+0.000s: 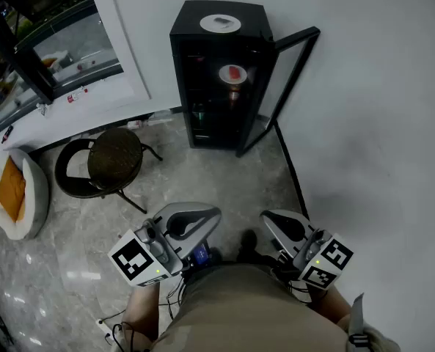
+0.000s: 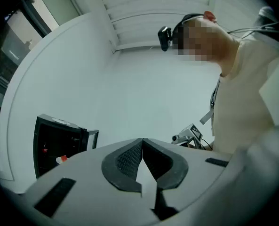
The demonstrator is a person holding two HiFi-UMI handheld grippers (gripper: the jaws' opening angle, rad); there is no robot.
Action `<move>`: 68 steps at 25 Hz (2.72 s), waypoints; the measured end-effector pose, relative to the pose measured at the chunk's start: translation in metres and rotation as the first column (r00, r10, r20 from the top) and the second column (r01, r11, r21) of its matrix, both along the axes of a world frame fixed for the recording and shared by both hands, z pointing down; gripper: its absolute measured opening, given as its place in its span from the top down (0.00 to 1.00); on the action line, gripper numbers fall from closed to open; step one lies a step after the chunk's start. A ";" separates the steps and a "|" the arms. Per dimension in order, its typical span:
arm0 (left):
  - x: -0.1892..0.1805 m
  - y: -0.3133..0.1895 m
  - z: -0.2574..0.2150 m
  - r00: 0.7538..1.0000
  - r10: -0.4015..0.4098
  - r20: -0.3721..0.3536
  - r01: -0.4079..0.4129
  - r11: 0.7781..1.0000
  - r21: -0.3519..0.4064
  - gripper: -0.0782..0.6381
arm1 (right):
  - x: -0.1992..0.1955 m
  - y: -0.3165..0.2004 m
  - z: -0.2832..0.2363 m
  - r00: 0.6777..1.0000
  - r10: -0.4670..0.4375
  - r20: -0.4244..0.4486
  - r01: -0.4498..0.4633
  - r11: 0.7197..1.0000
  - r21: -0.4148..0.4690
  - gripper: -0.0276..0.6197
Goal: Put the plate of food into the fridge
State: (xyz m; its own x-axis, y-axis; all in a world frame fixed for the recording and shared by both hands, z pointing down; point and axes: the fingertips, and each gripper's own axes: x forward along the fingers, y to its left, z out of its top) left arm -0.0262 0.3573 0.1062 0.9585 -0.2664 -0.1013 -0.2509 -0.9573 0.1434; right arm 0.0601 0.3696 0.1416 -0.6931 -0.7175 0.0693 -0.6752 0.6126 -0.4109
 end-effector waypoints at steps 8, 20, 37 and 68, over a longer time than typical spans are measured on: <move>0.022 -0.013 -0.004 0.999 -0.030 0.016 0.030 0.999 -0.010 0.88 | 0.022 -0.015 -0.005 1.000 -0.018 -0.014 0.019 1.000 0.020 0.92; 0.077 -0.042 -0.009 0.990 -0.124 0.065 0.123 0.992 0.017 0.88 | 0.072 -0.043 -0.008 0.994 -0.110 -0.005 0.110 0.990 0.089 0.92; 0.144 -0.076 -0.013 0.953 -0.264 0.147 0.259 0.964 0.052 0.88 | 0.139 -0.071 0.001 0.964 -0.249 -0.094 0.259 0.958 0.121 0.92; 0.125 -0.143 0.007 0.987 -0.120 0.109 0.123 0.992 -0.016 0.88 | 0.109 -0.120 0.004 0.972 -0.080 -0.220 0.111 0.985 0.133 0.92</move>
State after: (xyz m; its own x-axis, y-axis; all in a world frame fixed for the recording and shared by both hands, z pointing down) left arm 0.0987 0.2145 0.1133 0.9239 -0.3825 0.0083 -0.3803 -0.9156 0.1307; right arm 0.1687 0.2498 0.1458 -0.7391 -0.6620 0.1241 -0.6732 0.7204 -0.1666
